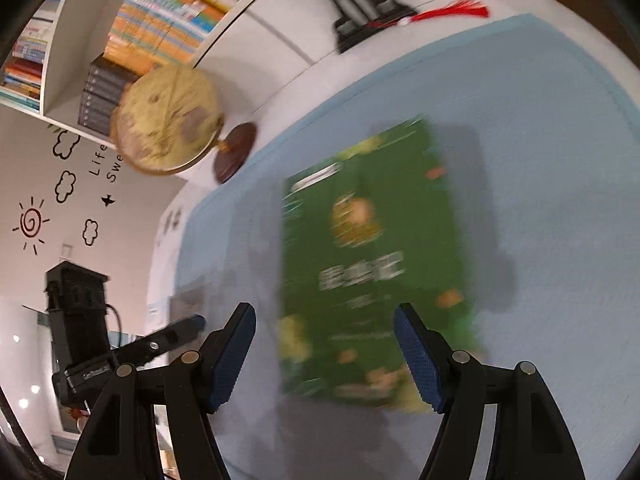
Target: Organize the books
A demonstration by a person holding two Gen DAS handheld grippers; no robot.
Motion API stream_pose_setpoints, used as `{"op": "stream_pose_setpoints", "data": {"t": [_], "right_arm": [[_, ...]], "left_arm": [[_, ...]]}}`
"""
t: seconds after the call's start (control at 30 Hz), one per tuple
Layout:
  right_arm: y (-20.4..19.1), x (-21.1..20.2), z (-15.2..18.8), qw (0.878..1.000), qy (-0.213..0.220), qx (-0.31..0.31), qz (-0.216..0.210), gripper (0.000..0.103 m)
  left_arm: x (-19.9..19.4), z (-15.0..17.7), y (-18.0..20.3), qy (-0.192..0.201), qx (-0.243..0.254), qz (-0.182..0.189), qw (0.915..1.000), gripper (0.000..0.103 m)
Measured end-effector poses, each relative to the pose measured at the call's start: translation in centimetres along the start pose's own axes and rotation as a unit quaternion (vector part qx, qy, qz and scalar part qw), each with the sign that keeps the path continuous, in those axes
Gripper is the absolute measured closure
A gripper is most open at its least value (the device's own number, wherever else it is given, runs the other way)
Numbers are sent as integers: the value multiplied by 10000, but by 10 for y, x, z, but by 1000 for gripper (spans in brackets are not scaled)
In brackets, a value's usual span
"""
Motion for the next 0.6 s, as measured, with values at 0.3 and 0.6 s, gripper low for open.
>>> {"op": "stream_pose_setpoints", "data": {"t": [0.3, 0.6], "right_arm": [[64, 10, -54, 9995, -103, -109, -294, 33], [85, 14, -35, 9891, -558, -182, -1350, 41]], "left_arm": [[46, -40, 9, 223, -314, 326, 9987, 49], [47, -18, 3, 292, -368, 522, 9975, 60]]}}
Point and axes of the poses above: each gripper's, at about its wrist camera, not at the fingertips, and x roughly the way its jaws point, y to its right, z to its underside, the point moved 1 cm from there along x, roughly the way its jaws point, and after that the axes turned 15 degrees about -y, right-handed, at the moved point
